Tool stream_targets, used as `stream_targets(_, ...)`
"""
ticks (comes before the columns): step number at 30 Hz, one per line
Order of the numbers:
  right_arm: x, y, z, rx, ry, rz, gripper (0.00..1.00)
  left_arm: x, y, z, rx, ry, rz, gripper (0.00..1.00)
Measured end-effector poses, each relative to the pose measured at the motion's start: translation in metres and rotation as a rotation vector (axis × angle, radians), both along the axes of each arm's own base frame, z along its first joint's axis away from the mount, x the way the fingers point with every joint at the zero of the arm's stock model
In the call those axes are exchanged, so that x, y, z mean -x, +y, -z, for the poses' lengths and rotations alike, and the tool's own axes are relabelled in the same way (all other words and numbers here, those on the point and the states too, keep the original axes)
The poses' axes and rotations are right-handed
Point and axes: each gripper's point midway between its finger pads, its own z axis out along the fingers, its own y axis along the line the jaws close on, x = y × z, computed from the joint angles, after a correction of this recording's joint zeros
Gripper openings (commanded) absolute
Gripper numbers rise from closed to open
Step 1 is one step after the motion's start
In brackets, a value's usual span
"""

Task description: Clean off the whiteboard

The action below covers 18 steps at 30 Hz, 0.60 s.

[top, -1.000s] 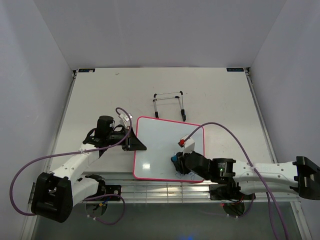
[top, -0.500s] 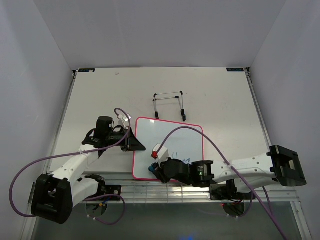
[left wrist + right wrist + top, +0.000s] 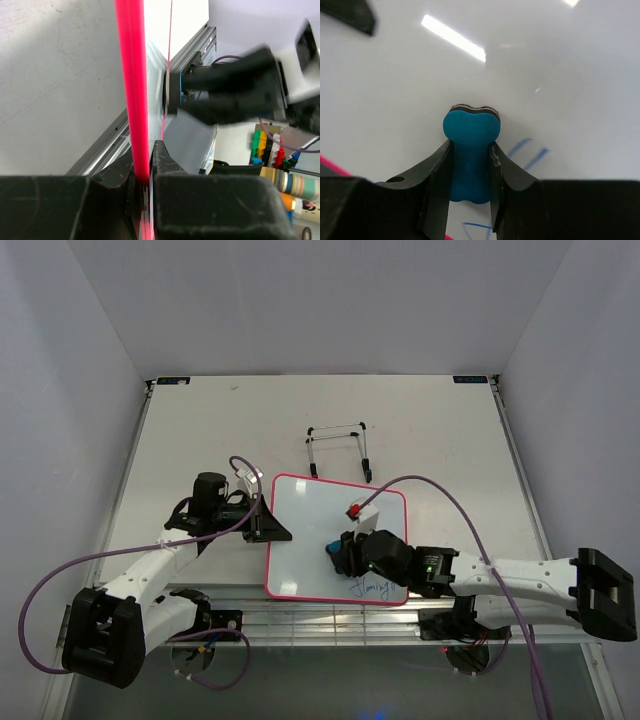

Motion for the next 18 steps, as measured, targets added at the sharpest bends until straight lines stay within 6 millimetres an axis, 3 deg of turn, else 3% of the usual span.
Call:
stream_targets(4,-0.026,-0.051,0.018,0.004,0.085,0.193,0.08,0.001,0.0,0.001,-0.003,0.028,-0.012,0.0)
stream_targets(8,-0.034,-0.092,0.038,0.006,0.177,0.335,0.08,0.001,0.001,0.001,-0.008,0.053,-0.031,0.0)
stream_targets(13,-0.032,-0.103,0.043,0.026,0.234,0.387,0.08,0.004,0.003,0.001,-0.024,0.066,-0.056,0.0)
stream_targets(18,-0.032,-0.098,0.042,0.076,0.263,0.376,0.08,0.007,0.006,-0.004,-0.035,0.054,-0.083,0.0)
